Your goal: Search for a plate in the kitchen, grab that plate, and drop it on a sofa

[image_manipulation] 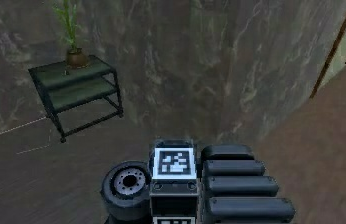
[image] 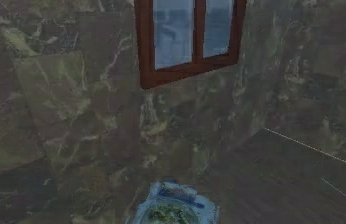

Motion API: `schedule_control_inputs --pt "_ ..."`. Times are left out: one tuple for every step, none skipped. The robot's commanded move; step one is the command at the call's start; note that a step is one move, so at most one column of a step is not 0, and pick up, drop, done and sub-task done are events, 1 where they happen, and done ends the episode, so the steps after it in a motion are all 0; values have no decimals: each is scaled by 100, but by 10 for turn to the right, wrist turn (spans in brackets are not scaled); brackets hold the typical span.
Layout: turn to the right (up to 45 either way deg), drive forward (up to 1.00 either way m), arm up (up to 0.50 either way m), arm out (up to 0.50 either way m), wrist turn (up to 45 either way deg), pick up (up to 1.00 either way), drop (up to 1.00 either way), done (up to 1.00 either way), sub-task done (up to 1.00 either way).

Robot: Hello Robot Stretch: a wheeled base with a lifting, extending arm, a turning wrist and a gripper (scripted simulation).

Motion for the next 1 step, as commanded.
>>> schedule_control_inputs --pt "450 0 0 0 0 0 0 0 0"
